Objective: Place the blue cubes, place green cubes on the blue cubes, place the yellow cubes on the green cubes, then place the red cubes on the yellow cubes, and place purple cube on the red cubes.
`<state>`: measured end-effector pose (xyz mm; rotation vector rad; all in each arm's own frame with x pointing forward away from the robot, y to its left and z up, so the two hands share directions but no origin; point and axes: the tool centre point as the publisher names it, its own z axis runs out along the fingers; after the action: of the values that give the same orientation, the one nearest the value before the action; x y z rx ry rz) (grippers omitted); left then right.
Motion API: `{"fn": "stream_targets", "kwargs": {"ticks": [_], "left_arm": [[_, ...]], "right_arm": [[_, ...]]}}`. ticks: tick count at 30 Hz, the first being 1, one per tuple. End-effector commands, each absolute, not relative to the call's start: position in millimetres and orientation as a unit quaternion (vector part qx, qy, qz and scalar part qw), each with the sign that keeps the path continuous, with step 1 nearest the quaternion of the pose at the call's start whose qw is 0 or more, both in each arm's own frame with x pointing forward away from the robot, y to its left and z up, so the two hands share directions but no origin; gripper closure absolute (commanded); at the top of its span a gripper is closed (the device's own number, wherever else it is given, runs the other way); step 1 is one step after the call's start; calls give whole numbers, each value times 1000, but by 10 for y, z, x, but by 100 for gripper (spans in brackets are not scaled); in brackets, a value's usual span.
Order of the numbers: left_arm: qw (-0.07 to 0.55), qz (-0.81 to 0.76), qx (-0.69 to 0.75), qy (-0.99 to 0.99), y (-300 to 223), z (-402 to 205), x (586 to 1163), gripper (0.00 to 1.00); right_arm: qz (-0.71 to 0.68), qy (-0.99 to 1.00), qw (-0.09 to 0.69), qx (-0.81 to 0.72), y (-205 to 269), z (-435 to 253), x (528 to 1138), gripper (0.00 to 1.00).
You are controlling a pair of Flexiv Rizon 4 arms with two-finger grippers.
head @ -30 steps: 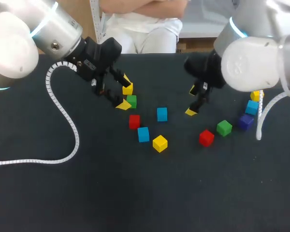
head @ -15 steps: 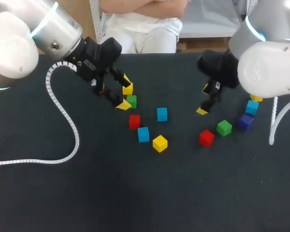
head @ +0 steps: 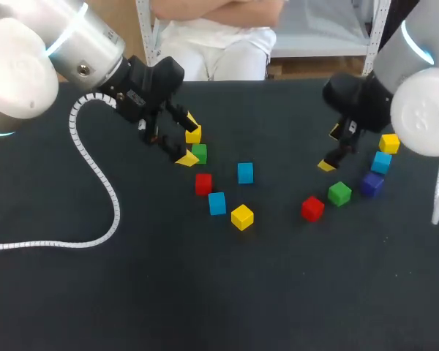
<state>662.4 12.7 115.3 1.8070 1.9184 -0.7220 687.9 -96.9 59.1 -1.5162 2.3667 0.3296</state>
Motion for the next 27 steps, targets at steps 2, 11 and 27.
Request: {"fn": "stream_targets", "kwargs": {"ticks": [2, 11, 27], "left_arm": [[202, -258, 648, 688, 125, 1157, 6630, 0], [202, -258, 648, 688, 125, 1157, 6630, 0], [202, -258, 648, 688, 125, 1157, 6630, 0]], "right_arm": [[109, 831, 161, -521, -1079, 594, 6758, 0], [169, 804, 193, -537, -1302, 567, 6710, 0], [201, 749, 221, -592, -1334, 649, 6825, 0]]}}
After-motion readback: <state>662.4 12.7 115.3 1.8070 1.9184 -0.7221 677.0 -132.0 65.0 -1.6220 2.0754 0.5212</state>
